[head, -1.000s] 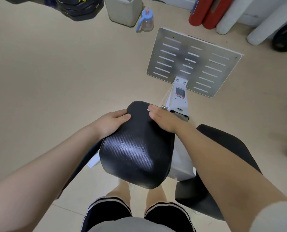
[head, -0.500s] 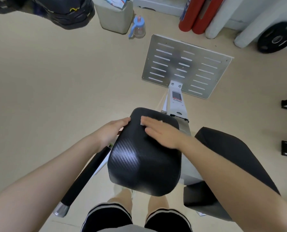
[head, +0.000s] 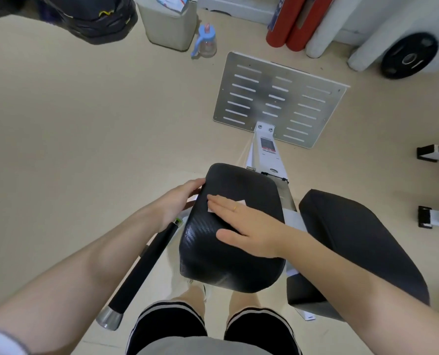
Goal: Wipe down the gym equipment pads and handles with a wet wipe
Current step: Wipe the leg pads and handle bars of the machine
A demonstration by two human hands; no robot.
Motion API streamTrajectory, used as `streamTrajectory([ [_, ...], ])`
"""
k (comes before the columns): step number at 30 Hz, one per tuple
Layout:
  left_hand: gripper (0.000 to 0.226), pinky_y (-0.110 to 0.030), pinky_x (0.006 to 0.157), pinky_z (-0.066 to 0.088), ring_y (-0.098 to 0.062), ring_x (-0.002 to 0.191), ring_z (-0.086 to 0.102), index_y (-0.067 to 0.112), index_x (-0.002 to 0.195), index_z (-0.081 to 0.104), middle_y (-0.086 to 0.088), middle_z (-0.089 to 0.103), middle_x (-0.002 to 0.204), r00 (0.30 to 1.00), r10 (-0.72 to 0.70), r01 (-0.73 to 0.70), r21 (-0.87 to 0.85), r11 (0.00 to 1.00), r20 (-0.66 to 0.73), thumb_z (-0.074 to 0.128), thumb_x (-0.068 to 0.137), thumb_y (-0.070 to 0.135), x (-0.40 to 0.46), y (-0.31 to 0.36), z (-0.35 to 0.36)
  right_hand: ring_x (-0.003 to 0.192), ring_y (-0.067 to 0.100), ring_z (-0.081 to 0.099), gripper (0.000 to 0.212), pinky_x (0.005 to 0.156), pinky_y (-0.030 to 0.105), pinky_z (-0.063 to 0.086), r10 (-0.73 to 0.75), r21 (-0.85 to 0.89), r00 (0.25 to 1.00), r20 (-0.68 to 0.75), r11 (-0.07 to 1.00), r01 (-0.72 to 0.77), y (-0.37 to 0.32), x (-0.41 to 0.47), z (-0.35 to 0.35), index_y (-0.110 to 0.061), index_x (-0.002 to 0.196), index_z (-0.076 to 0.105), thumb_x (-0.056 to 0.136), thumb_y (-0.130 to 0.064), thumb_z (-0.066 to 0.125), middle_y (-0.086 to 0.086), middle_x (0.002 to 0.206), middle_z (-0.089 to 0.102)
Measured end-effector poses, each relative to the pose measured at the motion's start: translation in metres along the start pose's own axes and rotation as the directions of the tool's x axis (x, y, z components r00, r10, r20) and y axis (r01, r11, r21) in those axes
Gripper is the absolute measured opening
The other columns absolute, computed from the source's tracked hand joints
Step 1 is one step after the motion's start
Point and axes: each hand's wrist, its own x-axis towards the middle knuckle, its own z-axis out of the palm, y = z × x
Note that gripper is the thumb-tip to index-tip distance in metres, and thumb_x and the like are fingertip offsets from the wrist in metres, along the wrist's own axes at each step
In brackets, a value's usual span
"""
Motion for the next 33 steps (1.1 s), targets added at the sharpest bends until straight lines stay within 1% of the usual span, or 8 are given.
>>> streamTrajectory([
  [3, 0.029, -0.022, 0.098, 0.032, 0.005, 0.101, 0.052, 0.031, 0.096, 0.06, 0.014, 0.059, 0.111, 0.998, 0.035, -0.038, -0.067, 0.997, -0.048, 0.031, 0.097, 0.034, 0.001, -0.003, -0.001, 0.143, 0.009, 0.007, 0.062, 0.112, 0.022, 0.007, 0.034, -0.011, 0.999, -0.017, 0.999, -0.034, 0.003, 0.02, -0.004, -0.016, 0.149, 0.014, 0.097, -0.047, 0.026, -0.002, 0.157, 0.01],
  [7, 0.05, -0.029, 0.103, 0.037, -0.014, 0.115, 0.053, 0.007, 0.129, 0.052, -0.004, 0.057, 0.123, 0.996, 0.003, -0.024, -0.226, 0.974, -0.092, 0.024, 0.098, 0.036, 0.003, -0.014, -0.01, 0.138, 0.018, 0.025, 0.053, 0.116, 0.04, 0.015, 0.178, 0.082, 0.982, -0.062, 0.982, -0.172, 0.013, 0.065, -0.015, -0.005, 0.138, 0.036, 0.099, -0.04, 0.029, 0.008, 0.149, 0.032],
  [12, 0.051, -0.035, 0.111, 0.031, -0.018, 0.127, 0.046, 0.011, 0.142, 0.034, -0.006, 0.048, 0.138, 0.998, 0.041, -0.051, -0.339, 0.94, -0.038, 0.02, 0.1, 0.037, -0.013, -0.023, -0.013, 0.137, 0.018, 0.027, 0.054, 0.115, 0.037, 0.014, 0.274, 0.116, 0.961, -0.025, 0.956, -0.27, 0.002, 0.075, -0.017, -0.006, 0.138, 0.037, 0.1, -0.041, 0.024, 0.007, 0.149, 0.033],
  [17, 0.052, -0.036, 0.114, 0.029, -0.017, 0.129, 0.044, 0.007, 0.14, 0.036, -0.008, 0.046, 0.141, 0.995, 0.096, -0.094, -0.287, 0.953, -0.007, 0.018, 0.1, 0.035, -0.027, -0.031, -0.015, 0.14, 0.008, 0.017, 0.052, 0.109, 0.017, 0.012, 0.101, 0.038, 0.989, -0.11, 0.995, -0.097, -0.041, 0.012, 0.006, -0.012, 0.145, 0.027, 0.1, -0.038, 0.028, 0.0, 0.155, 0.022],
  [24, 0.051, -0.028, 0.114, 0.025, -0.006, 0.132, 0.04, 0.01, 0.14, 0.039, 0.001, 0.045, 0.143, 0.976, 0.204, -0.185, -0.212, 0.96, 0.074, 0.014, 0.101, 0.031, -0.03, -0.042, -0.009, 0.142, 0.009, 0.013, 0.055, 0.113, 0.026, 0.012, 0.118, 0.008, 0.971, -0.206, 0.993, -0.119, -0.037, 0.018, 0.024, -0.017, 0.147, 0.023, 0.099, -0.044, 0.024, -0.003, 0.156, 0.017],
  [28, 0.052, -0.029, 0.116, 0.021, -0.005, 0.135, 0.034, 0.01, 0.142, 0.035, 0.005, 0.041, 0.146, 0.972, 0.22, -0.199, -0.21, 0.957, 0.081, 0.014, 0.1, 0.032, -0.023, -0.052, -0.012, 0.11, 0.023, 0.048, 0.036, 0.101, 0.045, 0.036, 0.246, 0.087, 0.94, -0.235, 0.969, -0.232, -0.019, 0.049, 0.008, -0.013, 0.103, 0.05, 0.1, -0.036, 0.023, 0.008, 0.116, 0.052],
  [30, 0.046, -0.024, 0.11, 0.027, -0.003, 0.132, 0.037, 0.017, 0.134, 0.045, 0.014, 0.05, 0.135, 0.978, 0.202, -0.19, -0.199, 0.962, 0.047, 0.017, 0.1, 0.03, -0.025, -0.05, -0.005, 0.098, 0.026, 0.05, 0.029, 0.093, 0.05, 0.04, 0.327, 0.06, 0.916, -0.234, 0.945, -0.322, -0.01, 0.053, 0.007, -0.017, 0.088, 0.041, 0.099, -0.033, 0.019, 0.006, 0.098, 0.048],
  [33, 0.037, -0.018, 0.086, 0.04, 0.003, 0.107, 0.056, 0.033, 0.091, 0.067, 0.026, 0.07, 0.087, 0.987, 0.16, -0.161, -0.17, 0.972, -0.018, 0.031, 0.099, 0.031, -0.029, -0.043, 0.007, 0.106, 0.026, 0.05, 0.041, 0.094, 0.048, 0.037, 0.473, 0.104, 0.799, -0.371, 0.876, -0.471, -0.012, 0.044, 0.023, -0.011, 0.099, 0.05, 0.097, -0.041, 0.022, 0.006, 0.104, 0.05],
])
